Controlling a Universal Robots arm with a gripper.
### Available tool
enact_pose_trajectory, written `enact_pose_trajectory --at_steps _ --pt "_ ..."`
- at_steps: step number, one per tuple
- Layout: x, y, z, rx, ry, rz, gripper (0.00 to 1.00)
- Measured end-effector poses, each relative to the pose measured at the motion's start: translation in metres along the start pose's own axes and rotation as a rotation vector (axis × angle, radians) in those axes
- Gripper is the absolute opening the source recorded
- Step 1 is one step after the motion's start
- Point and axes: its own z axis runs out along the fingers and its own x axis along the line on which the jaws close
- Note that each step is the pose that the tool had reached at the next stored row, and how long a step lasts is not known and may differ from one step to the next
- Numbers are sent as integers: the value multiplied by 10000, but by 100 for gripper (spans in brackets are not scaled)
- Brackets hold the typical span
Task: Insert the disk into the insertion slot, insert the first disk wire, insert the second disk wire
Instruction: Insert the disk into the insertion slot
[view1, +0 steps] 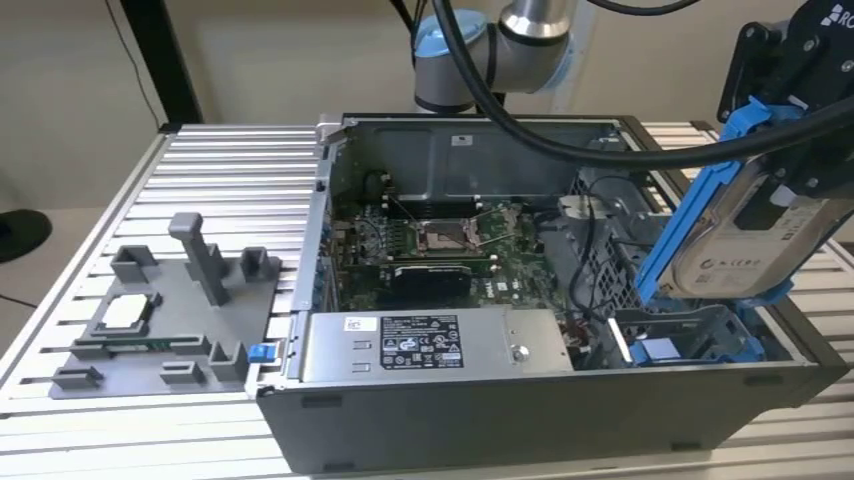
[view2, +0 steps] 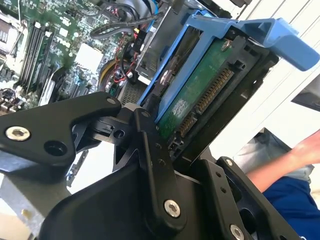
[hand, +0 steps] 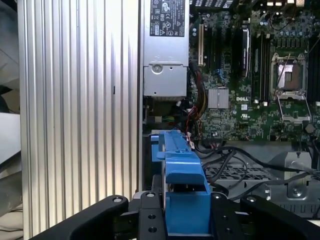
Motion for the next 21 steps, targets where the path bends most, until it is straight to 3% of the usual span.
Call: enact_pose_trajectory --at_steps 7,14,21 --pt "0 -1 15 0 0 0 0" --pt "0 -12 90 -1 -10 -2 0" --pt "-1 -85 184 -3 -140 -6 0"
